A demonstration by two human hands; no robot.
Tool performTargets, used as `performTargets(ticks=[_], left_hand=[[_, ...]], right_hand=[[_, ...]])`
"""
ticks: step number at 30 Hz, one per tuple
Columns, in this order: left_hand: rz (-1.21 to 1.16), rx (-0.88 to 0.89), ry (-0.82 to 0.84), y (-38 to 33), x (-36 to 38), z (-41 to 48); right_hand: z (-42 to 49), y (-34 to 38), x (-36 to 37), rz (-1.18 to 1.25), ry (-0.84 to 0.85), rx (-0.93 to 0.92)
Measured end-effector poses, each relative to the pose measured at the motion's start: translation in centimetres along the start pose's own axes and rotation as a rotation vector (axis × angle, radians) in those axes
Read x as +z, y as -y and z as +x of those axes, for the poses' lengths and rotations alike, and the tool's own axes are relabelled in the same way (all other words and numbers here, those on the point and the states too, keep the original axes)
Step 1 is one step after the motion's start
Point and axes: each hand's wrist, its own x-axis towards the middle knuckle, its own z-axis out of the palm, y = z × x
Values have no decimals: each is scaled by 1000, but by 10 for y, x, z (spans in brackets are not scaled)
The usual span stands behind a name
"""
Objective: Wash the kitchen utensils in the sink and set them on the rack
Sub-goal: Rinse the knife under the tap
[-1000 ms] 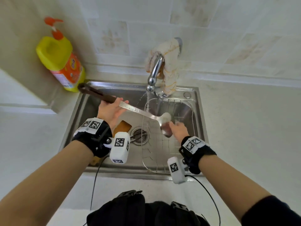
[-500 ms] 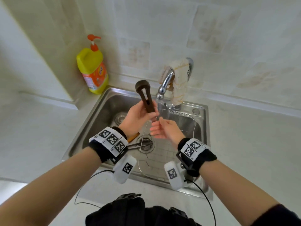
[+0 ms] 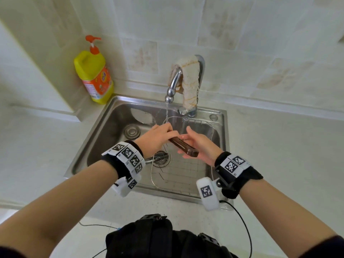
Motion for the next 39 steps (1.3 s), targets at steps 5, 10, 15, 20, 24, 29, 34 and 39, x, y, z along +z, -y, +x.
performTargets(ticks=[5,10,15,20,24,29,34,39], left_hand=[[132,-17,47,-10,21,1],[56,-149,-73,-20,34,4],[-246,-577,-217,-3,27,2],[-589,-815,-256,10,-9,9],[-880,-865,-324,19,-33,14],[-1402,-780,-468,28,-47,8],[-1427,-772,-611,19,-54,13],[-1385,-845,-763,9,-57,20]], right_hand=[[-16,-12,-3,-147,52,79],[-12,-19,-4,-511,-90,-84],[-3,-17,-7,-825,-245,-221],[10,9,-8,-882,-299,-362],[23,22,-1,-917,-235,-434],[35,28,4,-913,-131,-463],[46,35,0,-882,-50,-475],[47,45,23,-1137,-237,-525]])
